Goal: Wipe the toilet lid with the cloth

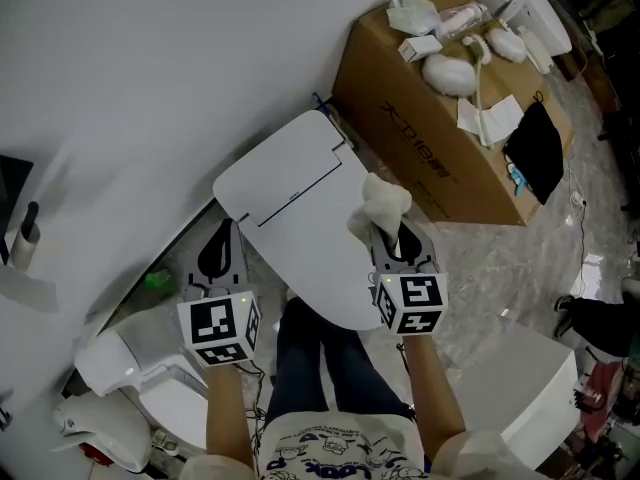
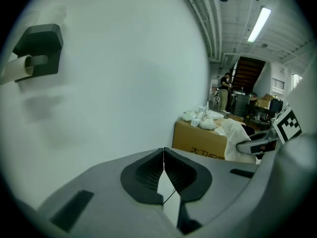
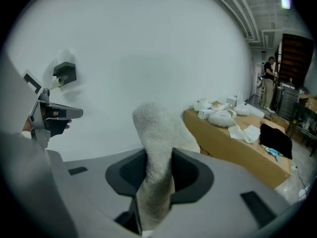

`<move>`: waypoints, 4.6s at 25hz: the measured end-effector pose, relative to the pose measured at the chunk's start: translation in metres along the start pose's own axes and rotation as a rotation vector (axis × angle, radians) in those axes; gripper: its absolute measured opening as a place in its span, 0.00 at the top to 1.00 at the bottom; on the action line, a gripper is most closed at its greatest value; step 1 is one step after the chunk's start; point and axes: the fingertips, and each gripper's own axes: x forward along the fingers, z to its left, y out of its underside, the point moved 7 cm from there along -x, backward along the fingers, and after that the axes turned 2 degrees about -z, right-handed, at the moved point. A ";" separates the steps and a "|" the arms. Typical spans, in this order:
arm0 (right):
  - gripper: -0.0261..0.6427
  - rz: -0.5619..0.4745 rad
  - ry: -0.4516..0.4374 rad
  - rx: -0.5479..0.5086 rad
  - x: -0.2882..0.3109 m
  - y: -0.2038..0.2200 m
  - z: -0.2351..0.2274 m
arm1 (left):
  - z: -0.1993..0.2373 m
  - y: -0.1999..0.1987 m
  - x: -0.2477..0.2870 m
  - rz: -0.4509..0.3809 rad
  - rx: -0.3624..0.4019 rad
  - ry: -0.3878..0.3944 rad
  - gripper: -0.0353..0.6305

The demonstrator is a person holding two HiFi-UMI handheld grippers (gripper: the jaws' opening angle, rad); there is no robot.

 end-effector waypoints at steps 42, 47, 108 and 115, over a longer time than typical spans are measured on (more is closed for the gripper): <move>0.79 0.406 -0.038 -0.239 0.271 0.150 -0.055 | 0.017 0.136 0.052 0.181 -0.038 -0.030 0.93; 0.79 0.429 -0.066 -0.289 0.279 0.159 -0.055 | 0.010 0.142 0.056 0.198 -0.040 -0.011 0.93; 0.79 0.627 0.248 0.020 -0.007 0.360 -0.126 | -0.093 0.124 0.015 0.141 0.028 0.191 0.93; 0.79 0.643 0.330 0.088 -0.035 0.383 -0.116 | -0.086 0.130 0.009 0.148 0.019 0.184 0.93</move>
